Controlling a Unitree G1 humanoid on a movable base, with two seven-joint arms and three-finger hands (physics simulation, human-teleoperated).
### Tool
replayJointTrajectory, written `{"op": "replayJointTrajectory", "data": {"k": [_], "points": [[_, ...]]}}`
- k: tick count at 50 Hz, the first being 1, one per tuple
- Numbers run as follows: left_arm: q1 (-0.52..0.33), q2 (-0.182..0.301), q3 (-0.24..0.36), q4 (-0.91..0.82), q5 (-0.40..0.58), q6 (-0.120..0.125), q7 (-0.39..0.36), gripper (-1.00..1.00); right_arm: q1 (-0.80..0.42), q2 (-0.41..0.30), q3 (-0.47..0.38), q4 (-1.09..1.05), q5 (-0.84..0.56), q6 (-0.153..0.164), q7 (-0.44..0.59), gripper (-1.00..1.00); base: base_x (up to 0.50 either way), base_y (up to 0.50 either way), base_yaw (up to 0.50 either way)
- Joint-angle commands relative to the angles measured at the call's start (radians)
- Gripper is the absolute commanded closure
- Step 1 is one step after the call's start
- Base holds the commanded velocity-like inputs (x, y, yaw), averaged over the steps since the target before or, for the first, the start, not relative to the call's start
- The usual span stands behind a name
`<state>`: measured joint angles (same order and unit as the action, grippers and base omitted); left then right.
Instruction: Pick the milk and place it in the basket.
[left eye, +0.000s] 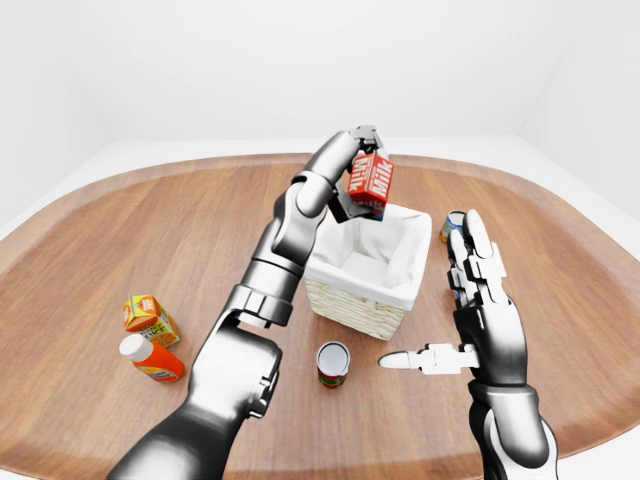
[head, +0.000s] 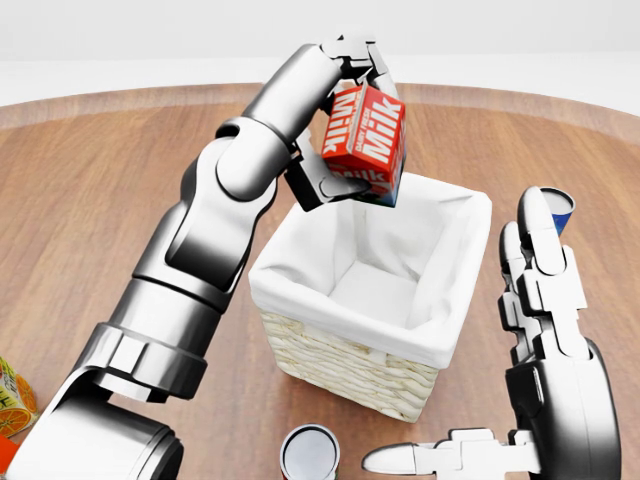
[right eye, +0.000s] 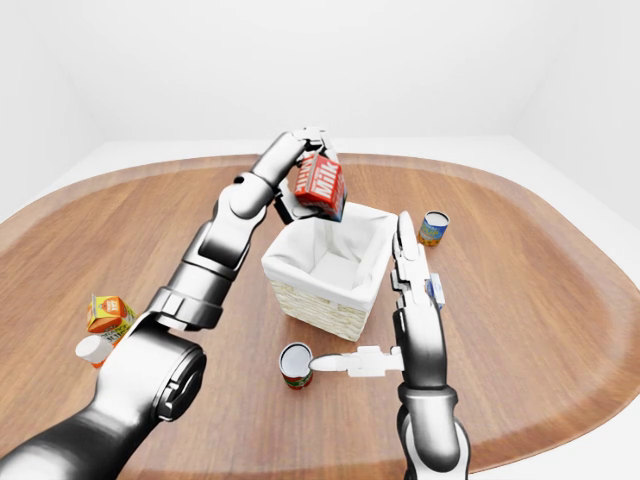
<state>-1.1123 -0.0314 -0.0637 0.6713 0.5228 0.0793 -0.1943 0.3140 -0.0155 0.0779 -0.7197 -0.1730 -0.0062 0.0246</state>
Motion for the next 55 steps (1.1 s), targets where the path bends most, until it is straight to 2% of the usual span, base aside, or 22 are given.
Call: {"op": "replayJointTrajectory", "data": {"k": [1, 5, 6, 7, 11, 15, 16, 17, 19, 23, 33, 36, 40, 45, 48, 55], "points": [[-0.061, -0.004, 0.017, 0.133, -0.049, -0.037, 0.074, 1.0, -0.002, 0.001, -0.004, 0.007, 0.002, -0.005, 0.001, -1.0, 0.0, 0.0, 0.0], [-0.068, -0.007, 0.018, 0.163, -0.049, -0.049, 0.085, 1.0, -0.004, 0.002, -0.001, 0.016, 0.0, -0.008, -0.001, -1.0, 0.0, 0.0, 0.0], [-0.065, -0.008, 0.016, 0.165, -0.047, -0.051, 0.086, 1.0, 0.0, 0.002, 0.002, 0.023, -0.004, -0.019, -0.005, -1.0, 0.0, 0.0, 0.0], [-0.059, -0.009, 0.013, 0.171, -0.045, -0.061, 0.086, 1.0, -0.004, 0.003, 0.004, 0.04, -0.006, -0.026, -0.008, -1.0, 0.0, 0.0, 0.0], [-0.068, -0.009, 0.02, 0.227, -0.049, -0.098, 0.101, 1.0, -0.016, 0.002, 0.012, 0.042, -0.016, -0.013, -0.013, -1.0, 0.0, 0.0, 0.0], [-0.054, -0.003, 0.017, 0.253, -0.045, -0.12, 0.108, 1.0, -0.028, -0.002, 0.008, 0.076, -0.01, -0.031, -0.015, -1.0, 0.0, 0.0, 0.0], [-0.051, -0.001, 0.018, 0.271, -0.043, -0.134, 0.115, 1.0, -0.034, -0.001, 0.004, 0.084, -0.009, -0.03, -0.016, -1.0, 0.0, 0.0, 0.0], [-0.053, 0.003, 0.02, 0.312, -0.04, -0.159, 0.13, 1.0, -0.041, -0.001, -0.002, 0.078, -0.005, -0.019, -0.013, -1.0, 0.0, 0.0, 0.0], [-0.053, 0.006, 0.021, 0.352, -0.039, -0.167, 0.14, 1.0, -0.032, 0.0, -0.004, 0.056, -0.003, -0.011, -0.01, -1.0, 0.0, 0.0, 0.0], [-0.072, 0.01, 0.029, 0.416, -0.04, -0.167, 0.153, 1.0, -0.056, 0.003, -0.007, 0.095, -0.009, -0.021, -0.013, -1.0, 0.0, 0.0, 0.0], [-0.072, 0.008, 0.03, 0.426, -0.039, -0.167, 0.158, 1.0, -0.06, 0.003, -0.014, 0.114, -0.01, -0.037, -0.004, -1.0, 0.0, 0.0, 0.0], [-0.082, 0.005, 0.03, 0.422, -0.039, -0.167, 0.155, 1.0, -0.062, 0.003, -0.025, 0.099, 0.0, -0.024, 0.003, -1.0, 0.0, 0.0, 0.0], [-0.09, 0.004, 0.03, 0.436, -0.038, -0.167, 0.158, 1.0, -0.06, 0.006, -0.023, 0.107, -0.003, -0.033, 0.003, -1.0, 0.0, 0.0, 0.0], [-0.1, 0.004, 0.035, 0.447, -0.041, -0.167, 0.16, 1.0, -0.058, 0.007, -0.029, 0.099, 0.001, -0.03, 0.007, -1.0, 0.0, 0.0, 0.0], [-0.088, -0.001, 0.029, 0.41, -0.037, -0.167, 0.154, 1.0, -0.036, 0.008, -0.015, 0.085, -0.007, -0.033, 0.005, -1.0, 0.0, 0.0, 0.0], [-0.071, -0.014, 0.02, 0.381, -0.033, -0.167, 0.149, 1.0, -0.022, 0.006, 0.006, 0.06, -0.021, -0.02, -0.004, -1.0, 0.0, 0.0, 0.0]]}}
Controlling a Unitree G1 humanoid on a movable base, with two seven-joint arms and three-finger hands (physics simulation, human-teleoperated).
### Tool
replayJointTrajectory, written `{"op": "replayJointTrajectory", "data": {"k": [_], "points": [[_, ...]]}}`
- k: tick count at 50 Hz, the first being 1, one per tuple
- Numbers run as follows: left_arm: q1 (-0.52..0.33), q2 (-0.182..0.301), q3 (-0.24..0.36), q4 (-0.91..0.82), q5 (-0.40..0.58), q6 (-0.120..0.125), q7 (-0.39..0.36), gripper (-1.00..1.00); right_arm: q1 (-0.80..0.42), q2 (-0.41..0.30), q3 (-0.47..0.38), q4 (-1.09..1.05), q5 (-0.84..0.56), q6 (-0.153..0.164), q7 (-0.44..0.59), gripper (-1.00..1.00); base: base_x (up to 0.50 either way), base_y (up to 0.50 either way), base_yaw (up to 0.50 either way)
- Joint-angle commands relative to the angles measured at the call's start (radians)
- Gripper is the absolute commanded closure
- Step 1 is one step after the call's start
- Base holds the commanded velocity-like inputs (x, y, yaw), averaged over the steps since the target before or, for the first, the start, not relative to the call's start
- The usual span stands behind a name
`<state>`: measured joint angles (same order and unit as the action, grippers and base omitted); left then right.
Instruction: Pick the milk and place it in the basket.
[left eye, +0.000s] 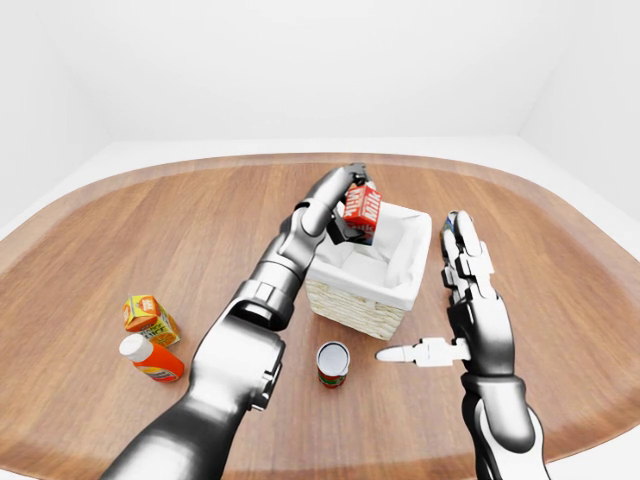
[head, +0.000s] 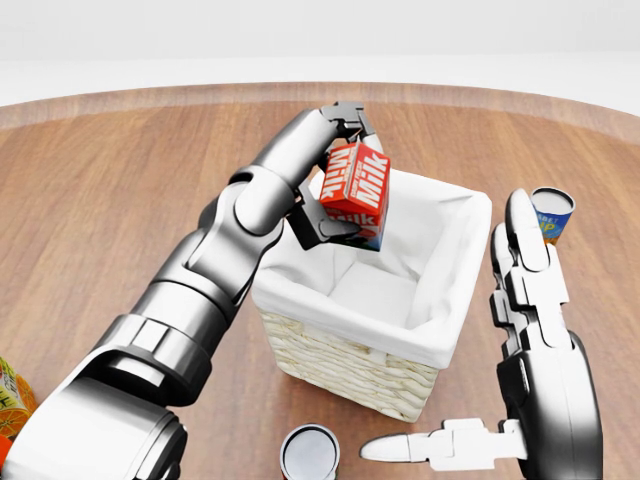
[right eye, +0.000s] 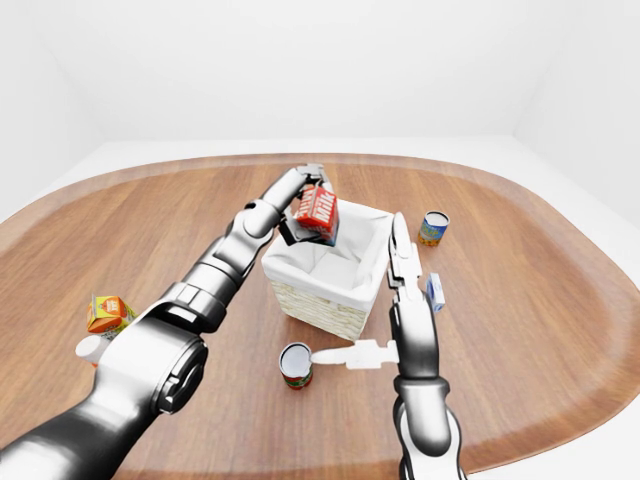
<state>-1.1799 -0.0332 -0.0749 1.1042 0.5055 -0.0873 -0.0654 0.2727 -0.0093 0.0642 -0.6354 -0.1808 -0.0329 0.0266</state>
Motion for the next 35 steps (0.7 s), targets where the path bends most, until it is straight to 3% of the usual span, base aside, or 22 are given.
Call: {"op": "replayJointTrajectory", "data": {"k": [1, 35], "points": [[0.003, -0.014, 0.027, -0.057, -0.011, 0.0, 0.021, 1.0, 0.022, -0.001, 0.025, -0.023, -0.015, 0.002, -0.008, -1.0, 0.0, 0.0, 0.0], [0.012, -0.089, 0.016, 0.038, 0.0, 0.0, 0.073, 1.0, 0.035, -0.012, 0.029, -0.022, -0.002, -0.012, -0.006, -1.0, 0.0, 0.0, 0.0]]}}
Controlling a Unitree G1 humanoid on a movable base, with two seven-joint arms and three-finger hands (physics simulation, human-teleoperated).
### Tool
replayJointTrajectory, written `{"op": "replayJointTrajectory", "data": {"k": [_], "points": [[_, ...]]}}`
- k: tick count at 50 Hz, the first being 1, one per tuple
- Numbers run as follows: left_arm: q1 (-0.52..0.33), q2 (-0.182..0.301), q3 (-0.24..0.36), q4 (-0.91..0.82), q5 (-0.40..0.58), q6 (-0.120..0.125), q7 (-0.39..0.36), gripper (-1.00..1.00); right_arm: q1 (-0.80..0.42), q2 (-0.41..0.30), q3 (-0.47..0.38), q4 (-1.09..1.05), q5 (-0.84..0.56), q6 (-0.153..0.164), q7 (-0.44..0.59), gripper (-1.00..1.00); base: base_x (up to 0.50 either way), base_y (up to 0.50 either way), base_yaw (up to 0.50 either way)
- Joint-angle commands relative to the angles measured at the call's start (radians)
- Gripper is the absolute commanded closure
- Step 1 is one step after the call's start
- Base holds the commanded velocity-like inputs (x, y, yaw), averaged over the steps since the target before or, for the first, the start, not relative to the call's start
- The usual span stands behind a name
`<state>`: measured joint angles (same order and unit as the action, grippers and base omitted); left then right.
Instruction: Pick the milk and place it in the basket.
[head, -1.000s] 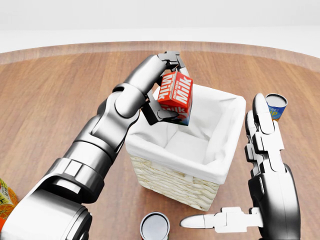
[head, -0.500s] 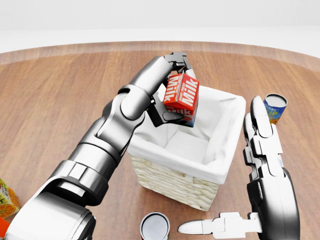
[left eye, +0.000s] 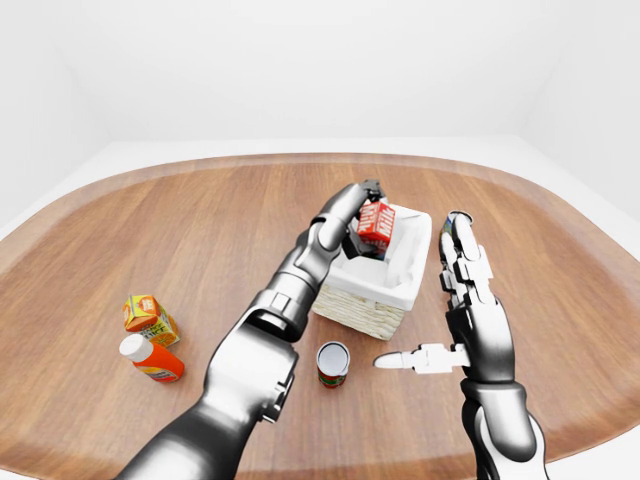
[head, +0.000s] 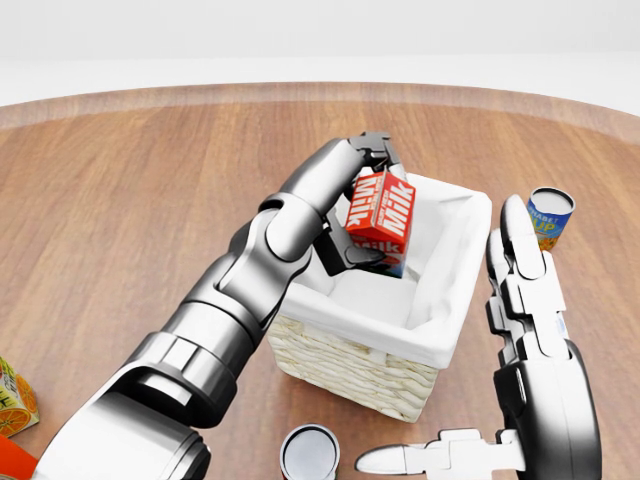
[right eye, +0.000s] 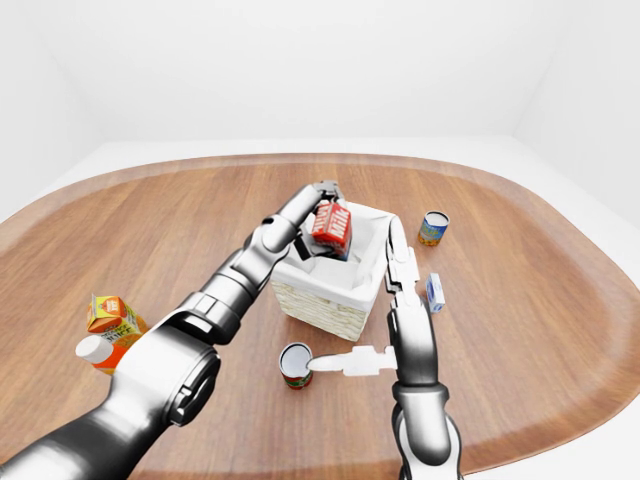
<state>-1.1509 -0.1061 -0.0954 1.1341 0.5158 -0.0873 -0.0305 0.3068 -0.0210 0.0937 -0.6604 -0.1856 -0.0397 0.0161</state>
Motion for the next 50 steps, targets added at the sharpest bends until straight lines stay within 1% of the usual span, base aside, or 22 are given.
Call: {"op": "replayJointTrajectory", "data": {"k": [1, 7, 8, 9, 10, 16, 22, 23, 25, 26, 30, 31, 32, 35, 36, 37, 38, 40, 42, 44, 49, 50], "points": [[-0.02, -0.016, 0.037, 0.014, -0.01, 0.0, 0.041, 1.0, 0.002, 0.0, 0.0, 0.0, 0.003, -0.003, 0.005, -1.0, 0.0, 0.0, 0.0], [-0.026, -0.016, 0.042, 0.033, -0.007, 0.0, 0.059, 1.0, 0.002, 0.0, 0.0, -0.003, 0.004, -0.002, 0.006, -1.0, 0.0, 0.0, 0.0], [-0.026, -0.017, 0.044, 0.033, -0.008, 0.0, 0.067, 0.28, 0.002, 0.0, 0.0, -0.004, 0.004, 0.0, 0.007, -1.0, 0.0, 0.0, 0.0], [-0.026, -0.017, 0.045, 0.033, -0.008, 0.0, 0.079, -0.91, 0.002, 0.0, -0.001, -0.005, 0.003, -0.001, 0.007, -1.0, 0.0, 0.0, 0.0], [-0.029, -0.017, 0.05, 0.035, -0.013, 0.0, 0.087, -1.0, 0.001, 0.0, -0.002, -0.002, 0.004, -0.004, 0.006, -1.0, 0.0, 0.0, 0.0], [0.003, -0.004, 0.05, -0.028, -0.036, 0.0, 0.06, -1.0, 0.002, 0.001, -0.004, -0.001, 0.006, -0.005, 0.008, -1.0, 0.0, 0.0, 0.0], [0.18, 0.012, 0.034, -0.355, -0.071, 0.0, -0.024, -1.0, 0.007, 0.0, 0.006, 0.013, -0.004, -0.019, 0.002, -1.0, 0.0, 0.0, 0.0], [0.28, 0.018, 0.044, -0.535, -0.11, 0.044, -0.093, -1.0, 0.007, -0.001, 0.009, 0.014, -0.008, -0.019, 0.001, -1.0, 0.0, 0.0, 0.0], [0.366, 0.027, 0.052, -0.74, -0.164, 0.14, -0.136, -1.0, 0.008, -0.002, 0.01, 0.011, -0.009, -0.016, 0.0, -1.0, 0.0, 0.0, 0.0], [0.417, 0.03, 0.063, -0.883, -0.219, 0.175, -0.182, -1.0, 0.007, -0.002, 0.011, 0.017, -0.009, -0.021, -0.001, -1.0, 0.0, 0.0, 0.0], [0.544, 0.061, 0.098, -1.349, -0.417, 0.175, -0.241, -1.0, 0.004, -0.003, 0.017, 0.023, -0.017, -0.02, -0.006, -1.0, 0.0, 0.0, 0.0], [0.559, 0.065, 0.148, -1.512, -0.529, 0.175, -0.233, -1.0, 0.006, -0.004, 0.018, 0.02, -0.018, -0.02, -0.007, -1.0, 0.0, 0.0, 0.0], [0.553, 0.073, 0.242, -1.721, -0.701, 0.175, -0.194, -1.0, 0.006, -0.004, 0.018, 0.021, -0.017, -0.021, -0.007, -1.0, 0.0, 0.0, 0.0], [0.496, 0.181, 0.502, -1.979, -1.241, 0.175, 0.088, -1.0, 0.002, -0.004, 0.023, 0.034, -0.023, -0.025, -0.011, -1.0, 0.0, 0.0, 0.0], [0.484, 0.29, 0.65, -2.048, -1.529, 0.175, 0.267, -1.0, 0.004, -0.005, 0.029, 0.037, -0.03, -0.03, -0.014, -1.0, 0.0, 0.0, 0.0], [0.534, 0.431, 0.687, -2.064, -1.74, 0.175, 0.393, -1.0, 0.006, -0.006, 0.029, 0.034, -0.029, -0.03, -0.013, -1.0, 0.0, 0.0, 0.0], [0.596, 0.552, 0.683, -2.066, -1.848, 0.175, 0.466, -1.0, 0.005, -0.007, 0.028, 0.032, -0.027, -0.027, -0.013, -1.0, 0.0, 0.0, 0.0], [0.737, 0.696, 0.723, -2.088, -1.949, 0.175, 0.487, -1.0, 0.0, -0.007, 0.025, 0.038, -0.026, -0.026, -0.013, -1.0, 0.0, 0.0, 0.0], [0.834, 0.748, 0.754, -2.097, -1.983, 0.175, 0.478, -1.0, 0.001, -0.007, 0.026, 0.039, -0.026, -0.027, -0.014, -1.0, 0.0, 0.0, 0.0], [0.907, 0.746, 0.773, -2.096, -1.984, 0.175, 0.45, -1.0, 0.001, -0.007, 0.029, 0.039, -0.029, -0.027, -0.015, -1.0, 0.0, 0.0, 0.0], [1.026, 0.546, 0.663, -2.074, -1.611, 0.175, 0.255, -1.0, 0.001, -0.009, 0.03, 0.039, -0.031, -0.027, -0.019, -1.0, 0.0, 0.0, 0.0], [1.066, 0.49, 0.628, -2.066, -1.542, 0.175, 0.188, -1.0, 0.0, -0.009, 0.029, 0.041, -0.029, -0.027, -0.018, -1.0, 0.0, 0.0, 0.0]]}}
